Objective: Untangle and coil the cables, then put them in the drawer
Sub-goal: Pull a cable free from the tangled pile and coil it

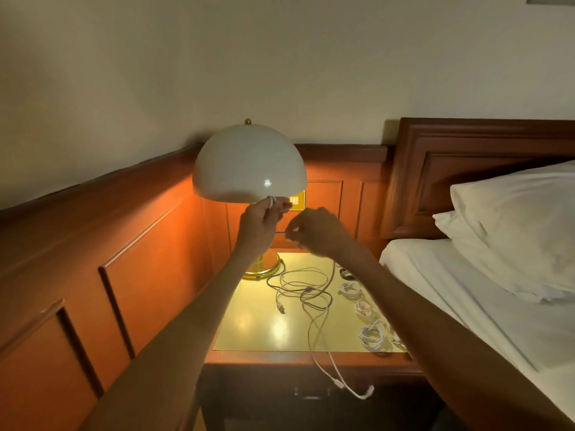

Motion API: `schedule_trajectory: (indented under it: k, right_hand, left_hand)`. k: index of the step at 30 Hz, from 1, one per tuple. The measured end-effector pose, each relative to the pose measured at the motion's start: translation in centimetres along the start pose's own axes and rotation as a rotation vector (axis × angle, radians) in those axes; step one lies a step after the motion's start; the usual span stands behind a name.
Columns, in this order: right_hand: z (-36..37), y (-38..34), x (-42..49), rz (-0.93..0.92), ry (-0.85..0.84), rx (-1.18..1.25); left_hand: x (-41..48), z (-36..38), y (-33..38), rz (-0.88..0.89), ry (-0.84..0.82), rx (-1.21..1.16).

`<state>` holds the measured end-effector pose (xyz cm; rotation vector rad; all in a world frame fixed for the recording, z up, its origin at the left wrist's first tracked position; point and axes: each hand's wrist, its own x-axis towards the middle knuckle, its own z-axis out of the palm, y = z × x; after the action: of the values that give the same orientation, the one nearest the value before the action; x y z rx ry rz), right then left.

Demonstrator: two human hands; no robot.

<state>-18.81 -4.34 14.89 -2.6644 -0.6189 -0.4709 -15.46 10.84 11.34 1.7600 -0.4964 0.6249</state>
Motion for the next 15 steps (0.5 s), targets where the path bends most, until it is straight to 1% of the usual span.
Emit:
schedule_trajectory:
  k: [2,3,5,8,9,11,13,15]
  right_hand:
    - [-2.1,0.9,1.3,-0.031,0.065,-0.035]
    - [-3.1,1.4,2.0,-0.063,0.073,-0.036]
    - [-4.8,1.6,3.0,-0.139,0.046,-0.016]
    - [-6.6,1.4,3.9,-0.208,0.006,0.103]
    - [-6.9,1.3,4.1,-0.222,-0.005,0.147]
    - [-7.1,1.4,4.1,-0.230,-0.024,0.298]
    - [-6.5,1.5,3.9,-0.236,-0.006,0.566]
    - [-5.4,1.2,3.6,-0.199,0.067,0.785]
  left_hand:
    - [0.4,-1.2,0.3,0.080,-0.133,0.253]
    - [0.6,-1.8,0.8,0.062,-0.215,0.296]
    - [0.8,-2.7,2.1,-0.028,-0.407,0.265]
    - [1.2,-3.4,4.1,-0.178,-0.579,0.233]
    - [1.3,-3.7,4.6,-0.250,-0.628,0.154]
    - [1.4,-4.6,5.5,-0.389,-0.698,-0.131]
    - [1.4,-5.8,6.2,-0.493,-0.720,-0.527]
    - [1.6,-6.3,6.8,-0.566,-0.704,-0.965]
